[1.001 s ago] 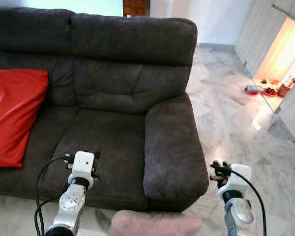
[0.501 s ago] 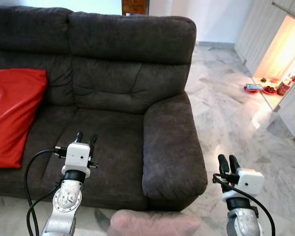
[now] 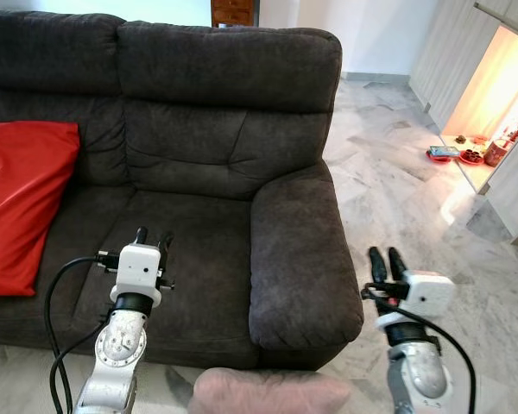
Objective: Move the pillow to the sofa from floor
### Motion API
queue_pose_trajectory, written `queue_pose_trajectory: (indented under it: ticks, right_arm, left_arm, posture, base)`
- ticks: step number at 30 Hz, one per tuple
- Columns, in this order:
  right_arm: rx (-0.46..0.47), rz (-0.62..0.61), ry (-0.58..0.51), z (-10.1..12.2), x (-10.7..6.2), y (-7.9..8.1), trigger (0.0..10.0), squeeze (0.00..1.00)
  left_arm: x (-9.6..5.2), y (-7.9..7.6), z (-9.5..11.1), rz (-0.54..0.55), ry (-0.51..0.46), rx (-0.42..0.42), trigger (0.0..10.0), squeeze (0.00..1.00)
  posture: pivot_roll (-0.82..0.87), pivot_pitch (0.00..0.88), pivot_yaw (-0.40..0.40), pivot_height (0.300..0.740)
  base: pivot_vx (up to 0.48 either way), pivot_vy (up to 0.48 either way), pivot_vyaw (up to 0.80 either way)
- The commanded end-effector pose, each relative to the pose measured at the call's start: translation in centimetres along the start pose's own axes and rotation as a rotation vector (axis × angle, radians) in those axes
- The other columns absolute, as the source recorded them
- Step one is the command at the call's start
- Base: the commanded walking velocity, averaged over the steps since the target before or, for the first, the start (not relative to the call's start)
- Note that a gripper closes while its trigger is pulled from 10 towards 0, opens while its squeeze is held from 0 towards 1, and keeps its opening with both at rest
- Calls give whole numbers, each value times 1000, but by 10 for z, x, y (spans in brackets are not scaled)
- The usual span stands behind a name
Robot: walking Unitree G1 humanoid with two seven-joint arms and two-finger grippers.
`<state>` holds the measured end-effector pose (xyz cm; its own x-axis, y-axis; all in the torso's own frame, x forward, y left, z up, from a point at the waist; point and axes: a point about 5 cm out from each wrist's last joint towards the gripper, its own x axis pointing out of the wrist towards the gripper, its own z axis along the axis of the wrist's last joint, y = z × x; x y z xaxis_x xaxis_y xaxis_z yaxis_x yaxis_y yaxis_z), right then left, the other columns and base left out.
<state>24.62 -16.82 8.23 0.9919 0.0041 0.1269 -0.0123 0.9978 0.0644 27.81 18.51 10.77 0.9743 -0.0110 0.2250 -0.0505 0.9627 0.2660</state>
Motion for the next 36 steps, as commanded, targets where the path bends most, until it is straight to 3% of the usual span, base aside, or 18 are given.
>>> queue_pose_trajectory:
  ticks: [1, 14, 26, 36]
  right_arm:
    - [-1, -35, -4, 4, 0, -5, 10000, 0]
    - [-19, -59, 21, 5, 2, -14, 10000, 0]
    - [-34, -38, 42, 6, 11, -12, 10000, 0]
    - [-28, -29, 51, 8, 16, -9, 10000, 0]
  left_arm:
    - [3, 2, 5, 3, -10, 3, 10000, 0]
    - [9, -4, 7, -25, -7, -25, 10000, 0]
    - [9, -6, 4, -16, 23, -27, 10000, 0]
    - [11, -1, 7, -9, 31, -23, 10000, 0]
  posture:
    - [-1, 0, -46, 740]
    - [-4, 0, -51, 740]
    - [18, 0, -59, 740]
    - [31, 0, -68, 697]
  base:
    - [0, 0, 0]
    - [0, 0, 0]
    - [0, 0, 0]
    - [0, 0, 0]
